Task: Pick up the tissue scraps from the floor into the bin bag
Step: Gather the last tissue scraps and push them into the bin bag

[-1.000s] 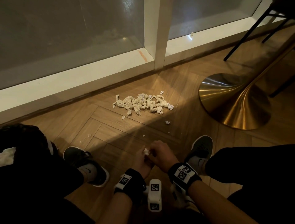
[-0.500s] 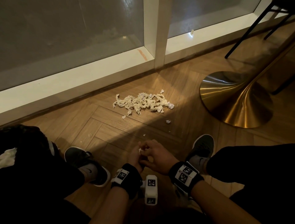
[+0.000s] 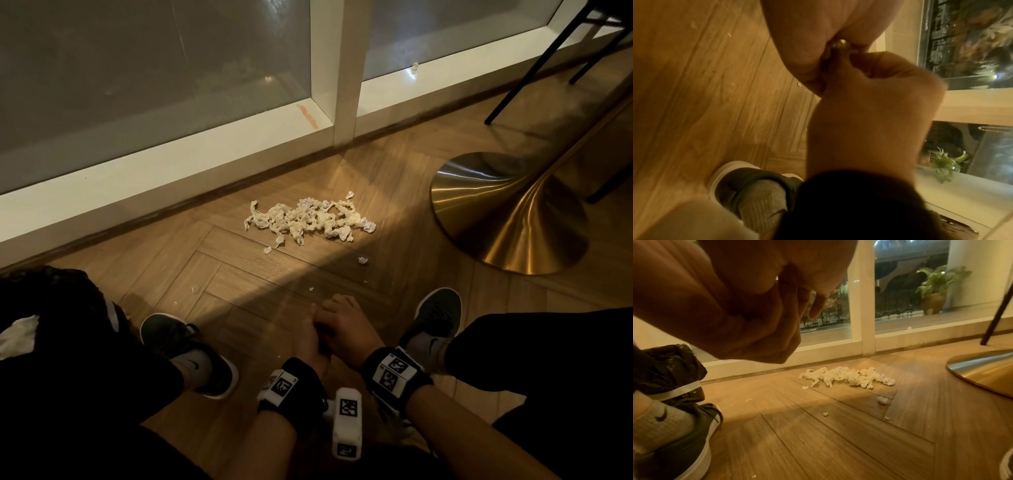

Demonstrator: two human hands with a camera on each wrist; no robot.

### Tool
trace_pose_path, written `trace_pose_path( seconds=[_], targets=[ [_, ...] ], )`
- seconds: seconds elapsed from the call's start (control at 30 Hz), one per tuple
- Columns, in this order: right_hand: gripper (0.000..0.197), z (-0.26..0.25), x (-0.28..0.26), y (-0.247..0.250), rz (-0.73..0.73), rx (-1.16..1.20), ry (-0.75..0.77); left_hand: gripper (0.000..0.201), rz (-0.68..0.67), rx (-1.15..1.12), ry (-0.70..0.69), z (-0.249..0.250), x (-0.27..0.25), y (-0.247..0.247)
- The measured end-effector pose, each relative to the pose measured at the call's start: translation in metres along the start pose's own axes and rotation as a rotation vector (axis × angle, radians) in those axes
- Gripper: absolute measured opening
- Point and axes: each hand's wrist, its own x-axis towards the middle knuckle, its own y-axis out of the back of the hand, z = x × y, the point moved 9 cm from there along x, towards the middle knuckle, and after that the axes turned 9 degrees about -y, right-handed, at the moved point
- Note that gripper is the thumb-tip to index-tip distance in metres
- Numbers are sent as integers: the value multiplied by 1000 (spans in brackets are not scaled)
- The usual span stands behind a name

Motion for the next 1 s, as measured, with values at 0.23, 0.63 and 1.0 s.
trace_pose_path(
  seconds=[0.23,0.63,1.0],
  targets=[
    [40,-11,-8,-11,-268,16,75,32,-48,12,78,4,8,16],
    [7,-5,-2,-7,-66,87,10,27,-136,-19,153,-2,3,1],
    [23,-13,-7,-6,-98,16,71,30,-30,-180,129,6,5,13]
  ],
)
